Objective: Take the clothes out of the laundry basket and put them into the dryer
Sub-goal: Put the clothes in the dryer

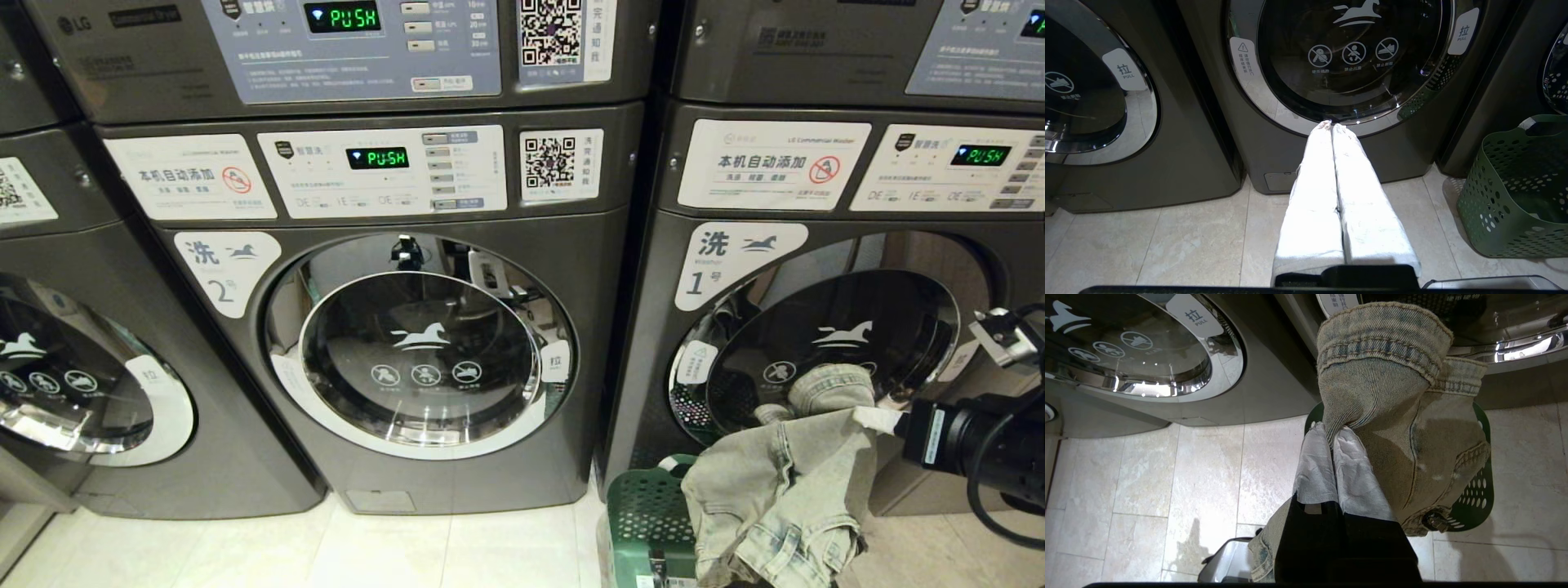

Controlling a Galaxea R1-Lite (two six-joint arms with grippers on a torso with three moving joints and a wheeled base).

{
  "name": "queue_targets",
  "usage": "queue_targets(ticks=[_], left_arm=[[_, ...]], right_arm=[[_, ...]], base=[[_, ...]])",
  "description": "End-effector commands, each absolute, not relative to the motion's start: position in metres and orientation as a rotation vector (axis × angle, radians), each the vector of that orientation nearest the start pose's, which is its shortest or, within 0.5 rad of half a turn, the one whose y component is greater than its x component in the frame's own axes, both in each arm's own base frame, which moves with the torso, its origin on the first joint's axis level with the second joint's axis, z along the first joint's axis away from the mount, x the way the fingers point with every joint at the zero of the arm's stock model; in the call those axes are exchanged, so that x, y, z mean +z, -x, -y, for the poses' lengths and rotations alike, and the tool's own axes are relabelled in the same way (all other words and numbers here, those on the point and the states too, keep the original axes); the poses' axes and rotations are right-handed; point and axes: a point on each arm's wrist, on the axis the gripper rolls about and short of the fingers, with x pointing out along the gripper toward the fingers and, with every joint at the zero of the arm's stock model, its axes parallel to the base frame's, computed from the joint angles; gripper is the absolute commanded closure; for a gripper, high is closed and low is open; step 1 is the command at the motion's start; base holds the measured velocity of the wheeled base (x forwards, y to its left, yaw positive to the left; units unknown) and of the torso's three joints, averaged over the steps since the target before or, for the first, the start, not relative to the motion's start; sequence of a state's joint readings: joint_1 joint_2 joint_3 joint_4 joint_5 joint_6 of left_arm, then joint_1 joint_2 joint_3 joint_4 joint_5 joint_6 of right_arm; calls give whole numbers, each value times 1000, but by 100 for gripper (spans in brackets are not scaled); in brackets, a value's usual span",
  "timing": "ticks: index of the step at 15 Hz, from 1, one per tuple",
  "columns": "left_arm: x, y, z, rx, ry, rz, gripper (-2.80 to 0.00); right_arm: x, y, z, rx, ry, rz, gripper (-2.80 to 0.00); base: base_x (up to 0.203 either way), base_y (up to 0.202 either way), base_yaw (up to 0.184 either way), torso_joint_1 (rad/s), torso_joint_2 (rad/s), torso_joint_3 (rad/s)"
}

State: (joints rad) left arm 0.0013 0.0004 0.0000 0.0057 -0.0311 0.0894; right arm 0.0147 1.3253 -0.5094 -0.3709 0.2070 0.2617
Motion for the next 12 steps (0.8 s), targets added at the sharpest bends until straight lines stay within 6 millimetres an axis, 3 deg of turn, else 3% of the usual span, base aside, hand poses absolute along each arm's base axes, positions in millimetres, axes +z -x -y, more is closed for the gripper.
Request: queue_targets(ticks=[1,4,12], left_arm=[[75,23,1,-31,-87,-3,0],[75,23,1,-29,-86,-3,0],[75,23,1,-28,-84,-3,0]], right_arm=[[170,-194,-8,160,-300,-475,0],[171,-194,-8,162,-292,-473,0],[173,-195,-11,185,-280,-464,0]], base=[[0,0,0,0,0,0],[-3,58,3,2,1,1],[0,192,-1,3,1,3]])
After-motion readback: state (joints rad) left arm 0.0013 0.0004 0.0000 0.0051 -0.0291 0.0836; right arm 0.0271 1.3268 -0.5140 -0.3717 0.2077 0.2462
